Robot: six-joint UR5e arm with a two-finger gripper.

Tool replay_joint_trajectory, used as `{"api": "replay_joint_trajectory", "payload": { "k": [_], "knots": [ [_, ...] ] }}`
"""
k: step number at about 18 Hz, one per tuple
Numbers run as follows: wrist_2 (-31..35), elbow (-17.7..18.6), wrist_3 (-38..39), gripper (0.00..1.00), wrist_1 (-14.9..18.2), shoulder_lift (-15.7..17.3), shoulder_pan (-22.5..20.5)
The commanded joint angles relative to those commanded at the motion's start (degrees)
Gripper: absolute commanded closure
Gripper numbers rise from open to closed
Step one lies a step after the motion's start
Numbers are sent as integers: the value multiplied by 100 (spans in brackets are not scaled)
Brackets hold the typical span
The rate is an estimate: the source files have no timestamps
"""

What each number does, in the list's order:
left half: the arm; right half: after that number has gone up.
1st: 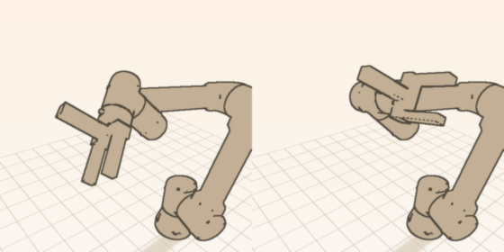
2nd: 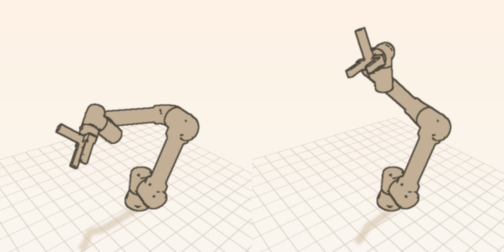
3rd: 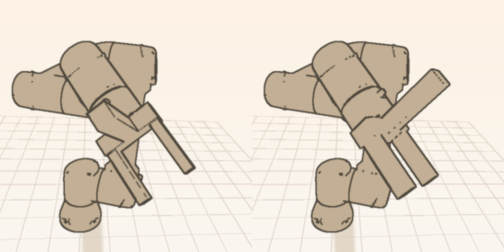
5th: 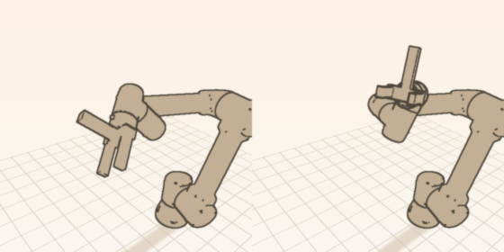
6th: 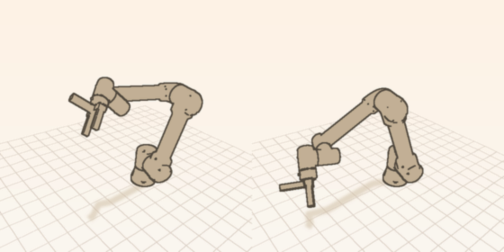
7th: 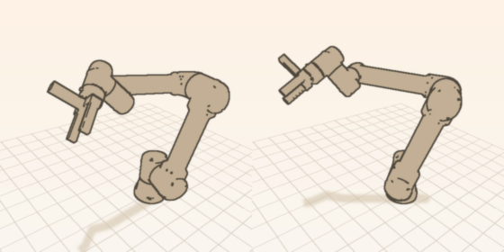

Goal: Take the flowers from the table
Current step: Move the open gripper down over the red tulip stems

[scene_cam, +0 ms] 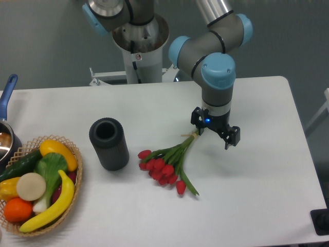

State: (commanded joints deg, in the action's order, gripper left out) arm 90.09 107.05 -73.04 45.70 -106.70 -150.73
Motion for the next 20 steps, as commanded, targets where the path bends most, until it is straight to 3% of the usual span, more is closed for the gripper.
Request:
{"api": "replay_joint_trajectory", "payload": {
  "k": [7,10,12,20],
  "knots": [
    [-18,44,-9,0,0,-52,79],
    [-18,333,-9,0,-70,-53,79],
    [-18,535,-9,0,-298,-88,140],
    [-26,589,395,0,-325,-369,378]
  ]
}}
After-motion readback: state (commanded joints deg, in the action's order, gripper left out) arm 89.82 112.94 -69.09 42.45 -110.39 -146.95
